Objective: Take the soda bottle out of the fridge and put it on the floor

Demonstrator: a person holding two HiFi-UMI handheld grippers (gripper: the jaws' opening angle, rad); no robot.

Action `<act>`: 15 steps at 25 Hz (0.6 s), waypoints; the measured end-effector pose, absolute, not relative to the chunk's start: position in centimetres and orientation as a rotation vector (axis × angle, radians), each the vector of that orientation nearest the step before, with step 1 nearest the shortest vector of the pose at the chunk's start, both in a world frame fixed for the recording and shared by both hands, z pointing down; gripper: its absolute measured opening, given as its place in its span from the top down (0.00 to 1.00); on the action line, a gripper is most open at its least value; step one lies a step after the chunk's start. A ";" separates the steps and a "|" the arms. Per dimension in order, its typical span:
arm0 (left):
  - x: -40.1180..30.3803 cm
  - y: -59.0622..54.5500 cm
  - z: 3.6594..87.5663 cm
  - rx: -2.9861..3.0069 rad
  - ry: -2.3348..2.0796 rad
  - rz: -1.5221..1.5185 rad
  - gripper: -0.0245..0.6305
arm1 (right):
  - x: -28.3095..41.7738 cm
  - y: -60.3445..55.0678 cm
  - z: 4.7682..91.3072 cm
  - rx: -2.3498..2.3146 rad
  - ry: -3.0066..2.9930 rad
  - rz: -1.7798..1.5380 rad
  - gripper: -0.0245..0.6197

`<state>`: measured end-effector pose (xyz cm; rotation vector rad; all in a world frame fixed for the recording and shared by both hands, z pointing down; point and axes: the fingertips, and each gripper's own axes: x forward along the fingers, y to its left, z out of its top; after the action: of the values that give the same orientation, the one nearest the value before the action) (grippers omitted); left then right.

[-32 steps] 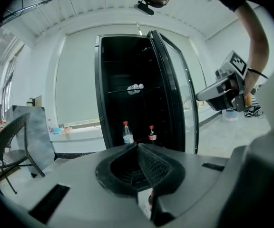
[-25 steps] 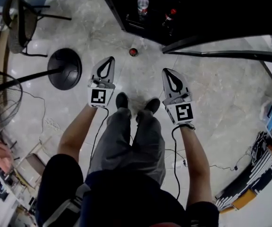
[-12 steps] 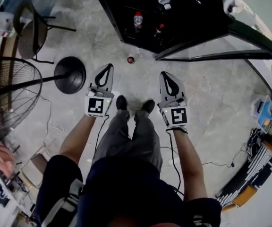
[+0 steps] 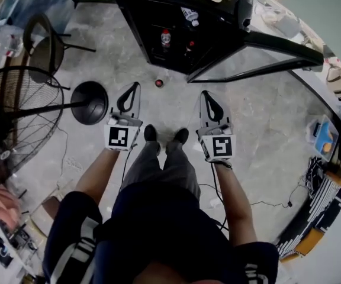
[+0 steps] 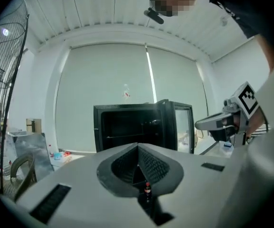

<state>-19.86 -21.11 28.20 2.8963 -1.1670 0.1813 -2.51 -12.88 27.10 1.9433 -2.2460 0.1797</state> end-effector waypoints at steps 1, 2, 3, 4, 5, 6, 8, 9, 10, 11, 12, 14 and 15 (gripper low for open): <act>-19.8 -20.9 27.1 2.898 -1.169 0.170 0.93 | -2.4 -12.6 26.0 1.950 -2.245 0.162 0.93; -19.7 -20.7 25.9 2.896 -1.172 0.155 0.93 | -2.3 -12.3 24.9 1.959 -2.245 0.139 0.93; -19.7 -20.5 24.8 2.895 -1.174 0.139 0.93 | -2.2 -12.1 23.8 1.970 -2.242 0.118 0.93; -19.8 -20.2 23.7 2.900 -1.177 0.123 0.93 | -2.2 -11.7 22.8 1.979 -2.235 0.111 0.93; -19.8 -19.8 22.6 2.909 -1.179 0.110 0.93 | -2.2 -11.2 22.1 1.981 -2.220 0.126 0.93; -19.9 -19.5 21.6 2.915 -1.181 0.101 0.93 | -2.2 -10.7 21.5 1.977 -2.199 0.155 0.93; -19.9 -18.9 19.7 2.918 -1.183 0.079 0.93 | -2.2 -9.7 20.3 1.972 -2.161 0.185 0.93; -20.0 -18.6 18.8 2.917 -1.184 0.066 0.93 | -2.2 -9.3 19.7 1.976 -2.153 0.185 0.93; -20.1 -18.3 18.0 2.915 -1.184 0.050 0.93 | -2.2 -8.8 19.0 1.984 -2.152 0.184 0.93; -20.2 -17.9 17.2 2.915 -1.183 0.032 0.93 | -2.2 -8.4 18.2 1.995 -2.153 0.179 0.93; -20.3 -17.6 16.5 2.917 -1.179 0.010 0.93 | -2.1 -8.0 17.4 2.009 -2.154 0.170 0.93; -20.2 -16.9 15.0 2.927 -1.171 -0.041 0.93 | -1.6 -7.2 16.0 2.040 -2.147 0.167 0.93; -20.3 -16.6 14.4 2.933 -1.173 -0.056 0.93 | -1.4 -6.8 15.5 2.052 -2.140 0.174 0.93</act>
<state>-20.26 -16.56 14.36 2.9330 -1.1735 -0.0556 -1.36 -6.80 15.49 2.0517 -2.1398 0.1738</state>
